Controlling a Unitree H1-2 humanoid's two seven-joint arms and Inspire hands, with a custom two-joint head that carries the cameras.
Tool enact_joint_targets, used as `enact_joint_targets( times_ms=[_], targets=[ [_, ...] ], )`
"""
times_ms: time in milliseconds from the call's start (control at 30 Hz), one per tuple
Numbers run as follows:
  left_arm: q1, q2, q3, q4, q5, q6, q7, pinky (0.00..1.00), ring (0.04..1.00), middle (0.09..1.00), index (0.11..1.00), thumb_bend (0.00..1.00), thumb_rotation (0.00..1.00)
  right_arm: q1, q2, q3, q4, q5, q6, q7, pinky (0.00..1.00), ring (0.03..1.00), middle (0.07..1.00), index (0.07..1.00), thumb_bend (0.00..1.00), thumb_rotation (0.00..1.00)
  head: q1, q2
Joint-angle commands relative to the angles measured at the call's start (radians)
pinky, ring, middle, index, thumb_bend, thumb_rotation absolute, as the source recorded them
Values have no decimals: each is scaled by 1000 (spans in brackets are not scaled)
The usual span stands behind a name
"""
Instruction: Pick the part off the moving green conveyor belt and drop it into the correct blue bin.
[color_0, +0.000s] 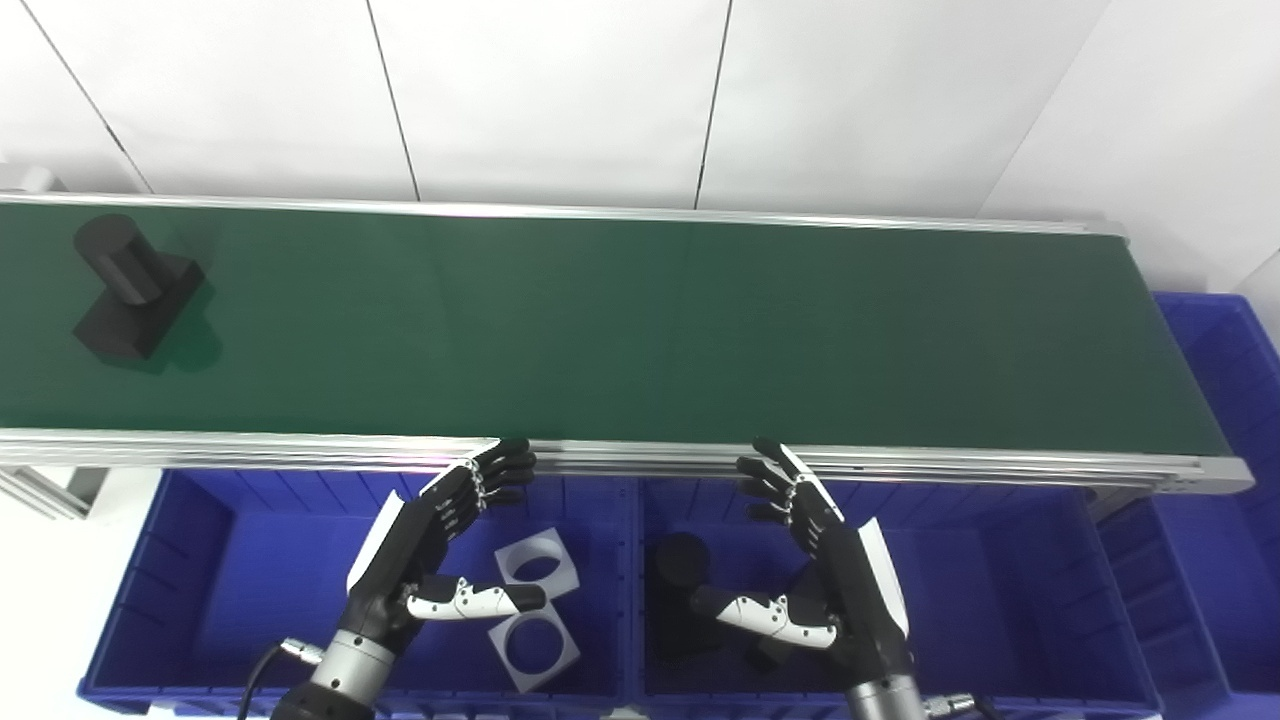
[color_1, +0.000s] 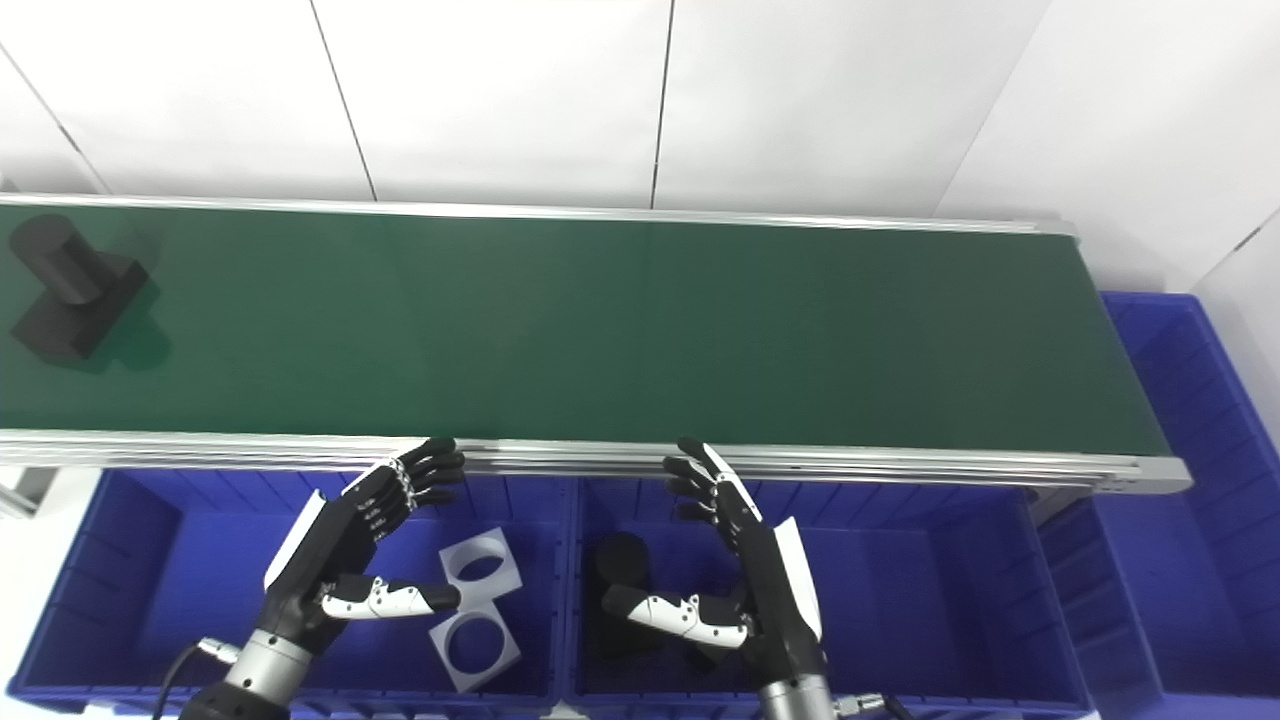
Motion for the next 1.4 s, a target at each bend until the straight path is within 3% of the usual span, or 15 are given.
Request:
enact_joint_targets(
  times_ms=[0,1200,1333,1367],
  targets=[
    [-10,2,4,-13,-3,-41,0,749,794,811,822,888,214,-9,8,0,-13,0,-36,-7,725,791,825,895,844,275,0,0],
    [-14,2,-1,-11,11,-41,9,742,795,813,819,888,232,-12,11,-2,-12,-7,-33,-10,716,788,825,892,844,282,3,-2],
    [-16,0,-4,-5,12,-40,6,742,796,816,822,881,230,-11,7,-4,-7,0,-36,-7,723,794,829,896,845,284,42,-18],
    [-16,-1,-10,-4,19,-40,8,740,795,817,823,878,232,-10,1,-7,-2,10,-42,-3,726,796,830,898,843,286,106,-37]
  ],
)
